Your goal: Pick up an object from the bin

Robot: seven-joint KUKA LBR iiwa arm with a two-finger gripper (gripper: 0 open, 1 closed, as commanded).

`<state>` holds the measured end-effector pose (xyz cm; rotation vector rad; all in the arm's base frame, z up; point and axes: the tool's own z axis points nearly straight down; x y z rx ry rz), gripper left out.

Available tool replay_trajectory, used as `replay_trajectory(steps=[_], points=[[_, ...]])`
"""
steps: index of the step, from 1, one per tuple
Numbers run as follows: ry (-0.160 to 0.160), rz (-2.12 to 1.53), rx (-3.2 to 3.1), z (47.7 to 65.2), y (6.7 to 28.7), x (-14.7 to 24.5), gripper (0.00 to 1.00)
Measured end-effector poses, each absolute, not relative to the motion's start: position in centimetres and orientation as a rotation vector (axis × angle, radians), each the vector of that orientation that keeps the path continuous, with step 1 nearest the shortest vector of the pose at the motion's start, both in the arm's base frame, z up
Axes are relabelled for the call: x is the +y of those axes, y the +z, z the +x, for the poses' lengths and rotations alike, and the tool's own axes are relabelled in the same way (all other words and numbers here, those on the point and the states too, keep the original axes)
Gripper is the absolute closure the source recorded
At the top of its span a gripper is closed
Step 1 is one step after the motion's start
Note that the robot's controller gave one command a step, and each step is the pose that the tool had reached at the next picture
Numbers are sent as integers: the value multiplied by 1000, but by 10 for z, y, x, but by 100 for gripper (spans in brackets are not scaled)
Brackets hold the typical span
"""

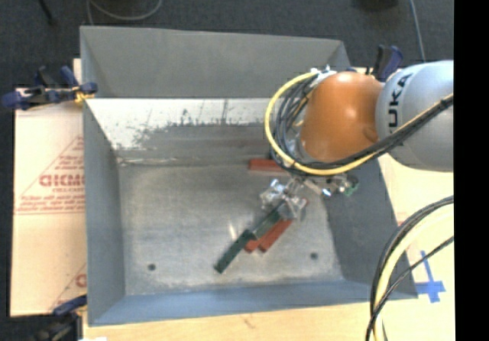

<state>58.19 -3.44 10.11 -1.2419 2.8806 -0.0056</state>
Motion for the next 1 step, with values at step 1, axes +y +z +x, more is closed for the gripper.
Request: replay_trajectory(steps=[1], points=[[-10, -1271, 2860, 588, 233, -36, 100]])
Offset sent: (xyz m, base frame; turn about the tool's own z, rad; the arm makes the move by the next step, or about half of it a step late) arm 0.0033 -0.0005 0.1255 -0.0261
